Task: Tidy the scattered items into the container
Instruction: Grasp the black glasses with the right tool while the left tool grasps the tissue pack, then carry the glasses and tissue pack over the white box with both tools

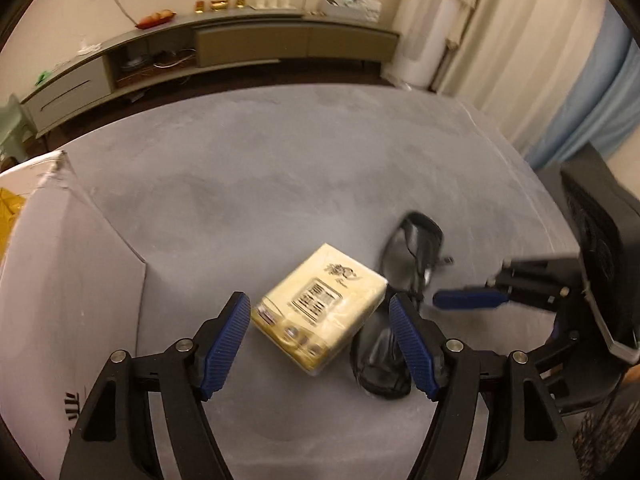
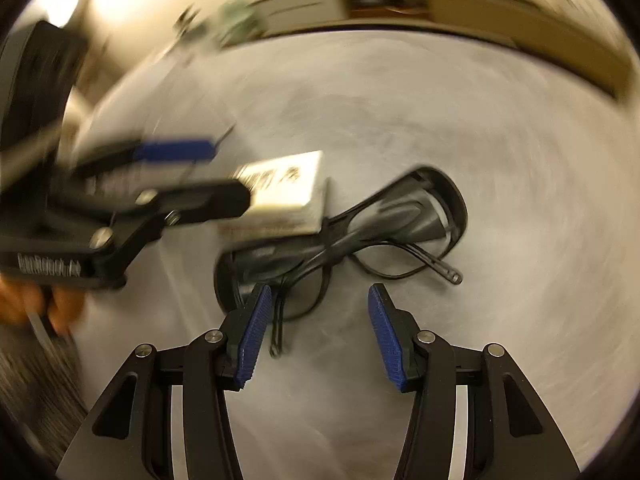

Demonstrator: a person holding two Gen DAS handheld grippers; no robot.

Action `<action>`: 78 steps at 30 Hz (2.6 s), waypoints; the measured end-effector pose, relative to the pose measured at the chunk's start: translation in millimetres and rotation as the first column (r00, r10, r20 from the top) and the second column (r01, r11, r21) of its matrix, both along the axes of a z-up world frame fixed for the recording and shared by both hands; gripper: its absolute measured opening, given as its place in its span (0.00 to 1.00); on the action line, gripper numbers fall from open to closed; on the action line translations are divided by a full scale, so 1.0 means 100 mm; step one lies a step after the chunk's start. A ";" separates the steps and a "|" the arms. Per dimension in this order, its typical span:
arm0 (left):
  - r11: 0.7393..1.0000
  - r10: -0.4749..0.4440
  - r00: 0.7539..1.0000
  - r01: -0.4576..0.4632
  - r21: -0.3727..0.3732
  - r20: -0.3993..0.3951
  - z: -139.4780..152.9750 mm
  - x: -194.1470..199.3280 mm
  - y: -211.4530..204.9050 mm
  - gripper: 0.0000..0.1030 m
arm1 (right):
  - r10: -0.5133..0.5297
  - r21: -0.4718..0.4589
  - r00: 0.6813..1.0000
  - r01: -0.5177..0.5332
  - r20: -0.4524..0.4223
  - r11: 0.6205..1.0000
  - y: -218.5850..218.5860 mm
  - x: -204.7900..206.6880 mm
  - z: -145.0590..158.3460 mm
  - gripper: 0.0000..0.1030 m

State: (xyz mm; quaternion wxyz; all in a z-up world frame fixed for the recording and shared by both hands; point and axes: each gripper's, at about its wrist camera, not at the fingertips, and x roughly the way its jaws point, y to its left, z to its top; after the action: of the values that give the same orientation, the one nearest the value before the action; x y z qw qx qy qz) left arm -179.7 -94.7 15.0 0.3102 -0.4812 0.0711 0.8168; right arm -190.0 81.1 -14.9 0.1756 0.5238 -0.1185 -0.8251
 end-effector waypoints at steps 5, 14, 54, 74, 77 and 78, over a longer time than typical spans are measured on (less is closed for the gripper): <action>0.998 0.027 0.999 -0.030 0.059 0.047 -0.19 -0.11 -0.02 0.70 | -0.101 -0.084 0.995 0.100 -0.006 0.991 -0.08 -0.04 -0.06 0.53; 0.998 -0.044 0.996 0.041 0.048 0.074 -0.16 -0.03 0.06 0.71 | -0.028 0.090 0.998 0.032 -0.048 0.995 -0.07 0.08 0.15 0.15; 0.989 0.028 0.996 -0.041 -0.140 -0.089 -0.65 0.17 0.40 0.82 | -0.045 0.180 0.998 0.050 -0.033 0.982 0.00 0.85 0.11 0.42; 0.999 -0.032 0.992 0.027 -0.041 -0.126 -0.04 0.47 0.03 0.51 | 0.012 0.167 0.988 0.014 -0.152 0.986 -0.17 1.14 0.50 0.12; 0.999 -0.037 0.988 0.033 -0.029 -0.147 0.08 0.57 -0.07 0.51 | 0.017 0.173 0.986 0.013 -0.168 0.985 -0.24 1.21 0.57 0.12; 0.999 -0.042 0.988 0.039 -0.022 -0.152 0.14 0.63 -0.11 0.51 | 0.018 0.176 0.985 0.014 -0.174 0.984 -0.27 1.24 0.61 0.12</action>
State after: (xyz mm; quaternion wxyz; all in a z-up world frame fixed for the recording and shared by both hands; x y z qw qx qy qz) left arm -116.9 -105.2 28.6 0.3158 -0.4188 0.1120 0.8440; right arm -66.4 53.9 45.9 0.1389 0.4629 -0.0283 -0.8750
